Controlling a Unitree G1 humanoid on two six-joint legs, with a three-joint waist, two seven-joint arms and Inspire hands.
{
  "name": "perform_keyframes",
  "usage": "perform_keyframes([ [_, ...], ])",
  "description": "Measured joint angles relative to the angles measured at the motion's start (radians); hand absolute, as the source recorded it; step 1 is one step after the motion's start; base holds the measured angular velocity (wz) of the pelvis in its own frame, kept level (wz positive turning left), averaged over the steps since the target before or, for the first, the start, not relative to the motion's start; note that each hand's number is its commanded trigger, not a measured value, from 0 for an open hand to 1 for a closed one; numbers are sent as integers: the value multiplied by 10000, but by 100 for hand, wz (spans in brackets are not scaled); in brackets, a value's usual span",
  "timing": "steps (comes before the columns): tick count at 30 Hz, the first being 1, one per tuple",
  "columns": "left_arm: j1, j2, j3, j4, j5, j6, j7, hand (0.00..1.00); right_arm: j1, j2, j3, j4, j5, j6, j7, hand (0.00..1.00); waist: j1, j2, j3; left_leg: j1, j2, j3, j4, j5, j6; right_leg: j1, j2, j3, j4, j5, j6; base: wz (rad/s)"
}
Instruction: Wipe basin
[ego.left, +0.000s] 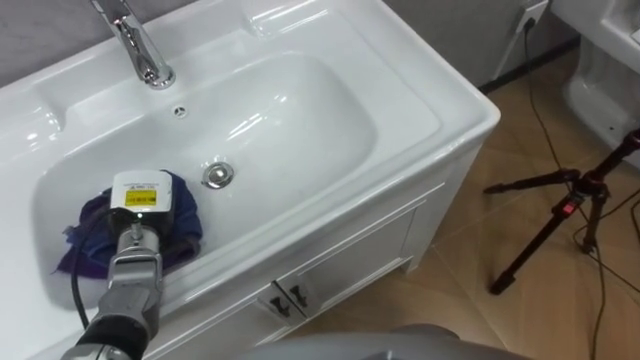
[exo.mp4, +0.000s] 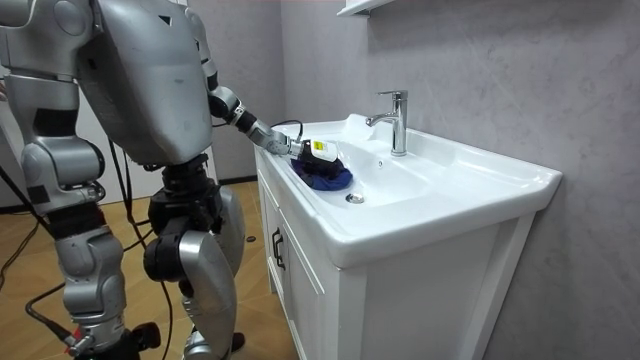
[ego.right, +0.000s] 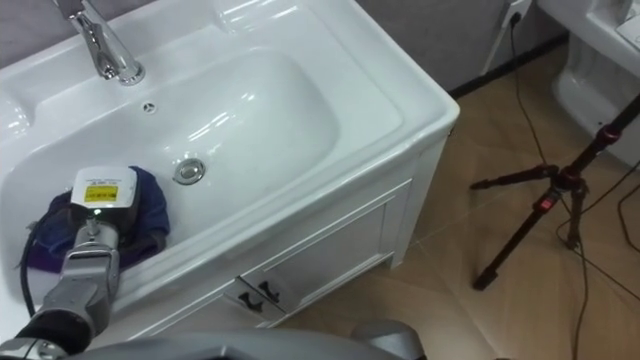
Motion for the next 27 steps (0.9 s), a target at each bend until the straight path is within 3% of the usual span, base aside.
perform_keyframes([
  [5, 31, -31, 120, 81, -670, -2, 163, 100, 0, 5, 87, 6, 127, -22, -60, 0, 12, 25, 2, 100, 2, -6, -4, -1, -1, 85, 9, 45, -9, -9, -13, -1],
  [8, -49, -309, 557, 87, -1335, 0, 211, 100, -5, 10, 146, 63, 201, -94, -62, 0, 10, 20, 3, 103, 0, -8, -4, -1, -1, 89, -5, 11, -22, -11, -12, 4],
  [10, -79, -337, 613, 84, -1794, -19, 281, 100, -11, 37, 233, 91, 524, -110, -67, 0, 10, 19, 5, 105, -3, -5, -6, -3, -3, 109, -21, -27, -5, -10, -12, 5],
  [18, -1077, -408, 826, 205, -3595, -204, -269, 100, 71, 136, 626, 87, 592, -240, -116, 0, 3, -146, 97, -46, -13, -145, 21, -57, -91, 3, -71, -216, 19, -106, 70, 16],
  [22, -1481, -624, 1098, 253, -4543, -298, -424, 100, 82, 317, 755, 105, 679, -433, -111, 0, -44, -270, 175, -149, -43, -162, 12, -70, -112, -78, -161, -425, 88, -119, 104, 15],
  [27, -1971, -796, 1053, 272, -4909, -305, -737, 100, 46, 423, 1420, 377, 854, -543, -62, 0, -217, -318, 211, -365, -163, -379, 27, -69, -111, -258, -326, -682, 187, -198, 222, 21],
])
